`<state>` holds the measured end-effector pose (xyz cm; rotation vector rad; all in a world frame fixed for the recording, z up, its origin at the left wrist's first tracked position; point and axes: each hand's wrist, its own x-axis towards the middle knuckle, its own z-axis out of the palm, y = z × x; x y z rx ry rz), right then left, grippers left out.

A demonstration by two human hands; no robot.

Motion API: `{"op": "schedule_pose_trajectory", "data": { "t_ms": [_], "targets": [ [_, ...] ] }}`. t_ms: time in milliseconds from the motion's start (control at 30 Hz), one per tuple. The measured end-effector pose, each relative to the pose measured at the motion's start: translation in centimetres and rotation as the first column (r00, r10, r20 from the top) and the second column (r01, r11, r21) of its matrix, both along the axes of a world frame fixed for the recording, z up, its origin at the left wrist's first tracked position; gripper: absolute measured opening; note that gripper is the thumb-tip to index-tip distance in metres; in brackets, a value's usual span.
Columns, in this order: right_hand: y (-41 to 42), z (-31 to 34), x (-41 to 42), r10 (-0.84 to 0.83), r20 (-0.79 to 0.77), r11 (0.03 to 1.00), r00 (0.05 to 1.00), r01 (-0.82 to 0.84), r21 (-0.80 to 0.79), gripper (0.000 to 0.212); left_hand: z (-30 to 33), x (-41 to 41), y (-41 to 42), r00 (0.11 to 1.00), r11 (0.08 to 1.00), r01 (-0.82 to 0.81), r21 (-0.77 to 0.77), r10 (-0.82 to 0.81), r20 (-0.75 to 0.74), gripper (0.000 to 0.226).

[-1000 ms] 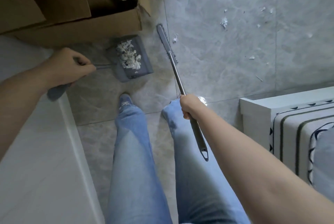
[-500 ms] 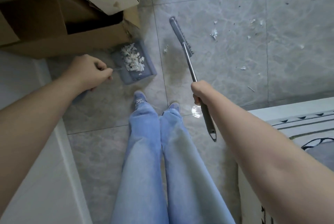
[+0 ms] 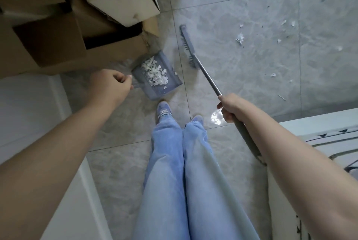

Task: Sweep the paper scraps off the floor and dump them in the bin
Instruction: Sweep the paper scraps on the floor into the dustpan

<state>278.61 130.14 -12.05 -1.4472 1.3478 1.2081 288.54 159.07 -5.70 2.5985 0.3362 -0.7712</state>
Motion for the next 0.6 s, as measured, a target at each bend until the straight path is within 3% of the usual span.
{"op": "schedule_pose_trajectory", "data": {
  "t_ms": [100,200,300,367,467,600],
  "targets": [
    [0.5,-1.0,2.1,-0.025,0.046,0.993,0.999,0.03,-0.113,0.024,-0.1,0.1,0.1,1.0,1.0,0.026,0.016,-0.026,0.002,0.04],
    [1.6,-2.8,4.6,0.014,-0.029,0.989,0.999,-0.018,-0.146,0.022,-0.4,0.3,0.3,0.999,0.999,0.045,0.029,-0.046,0.006,0.04],
    [3.6,-3.4,4.8,0.149,-0.126,0.987,0.981,-0.155,-0.039,0.025,-1.0,0.6,0.7,0.999,0.999,0.035,0.001,-0.035,0.001,0.038],
    [4.6,-2.5,3.9,0.098,-0.143,0.995,0.985,-0.093,0.045,0.025,-1.5,0.6,1.1,0.999,0.999,0.033,-0.028,-0.032,0.009,0.037],
    [4.4,-0.8,2.9,-0.004,-0.068,0.998,0.998,0.008,0.055,0.03,-1.9,0.5,1.3,1.0,0.998,0.011,-0.059,-0.012,-0.008,0.041],
    [3.5,-1.4,4.6,0.051,0.044,0.993,0.998,-0.046,-0.105,0.024,-2.4,0.7,1.3,1.0,0.995,0.015,-0.094,-0.017,-0.013,0.042]
  ]
}}
